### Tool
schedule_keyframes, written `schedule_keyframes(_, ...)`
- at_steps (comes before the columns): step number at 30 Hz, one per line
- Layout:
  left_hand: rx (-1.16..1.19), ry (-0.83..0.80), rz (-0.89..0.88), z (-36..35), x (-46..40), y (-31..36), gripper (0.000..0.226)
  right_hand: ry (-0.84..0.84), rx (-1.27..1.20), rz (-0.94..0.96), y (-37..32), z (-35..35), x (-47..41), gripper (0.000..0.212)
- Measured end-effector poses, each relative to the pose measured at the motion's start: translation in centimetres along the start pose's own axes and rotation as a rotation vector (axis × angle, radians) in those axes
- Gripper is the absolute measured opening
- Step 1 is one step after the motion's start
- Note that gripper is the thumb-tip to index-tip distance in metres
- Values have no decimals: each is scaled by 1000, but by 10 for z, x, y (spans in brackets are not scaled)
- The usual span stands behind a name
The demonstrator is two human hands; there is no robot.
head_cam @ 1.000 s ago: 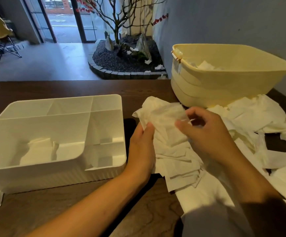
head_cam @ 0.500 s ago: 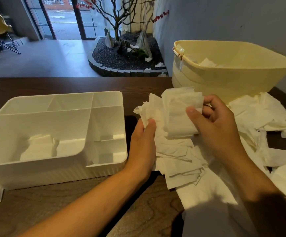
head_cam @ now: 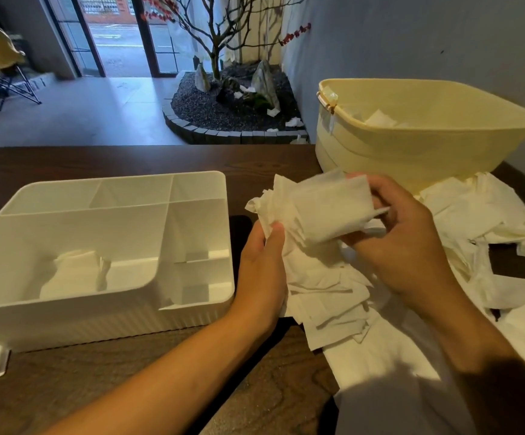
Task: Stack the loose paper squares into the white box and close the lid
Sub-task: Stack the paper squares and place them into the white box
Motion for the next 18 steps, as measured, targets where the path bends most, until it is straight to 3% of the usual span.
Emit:
schedule_keyframes(2, 2, -1, 3, 0, 0, -2, 24, -2, -77, 23, -1, 6, -2, 64)
schedule_keyframes(7, 1, -6, 1, -1, -1, -1, 23, 146, -45, -156, 12, 18, -5, 35)
schedule_keyframes(10, 25, -7, 14, -2, 0, -1, 24, 195, -498, -349, 21, 15, -5, 22)
schedule_keyframes(12, 19, -7, 25, -1, 0, -1, 24, 175, -738, -523, 28, 7, -5, 26)
schedule_keyframes(15, 21, 0, 23, -1, 1, 0, 25, 176, -857, -732, 39, 1, 0, 22)
schedule_keyframes(18, 14, 9, 30, -1, 1, 0, 26, 132, -889, -739, 40, -2, 1, 25)
Point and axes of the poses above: each hand's wrist, its own x-axis away from the middle knuckle, its own z-axis out of the back of the hand, y = z × x, the point moved 6 cm from there along -x, towards the middle knuckle, and after that the axes turned 5 degrees about -x, right-handed, at the moved point
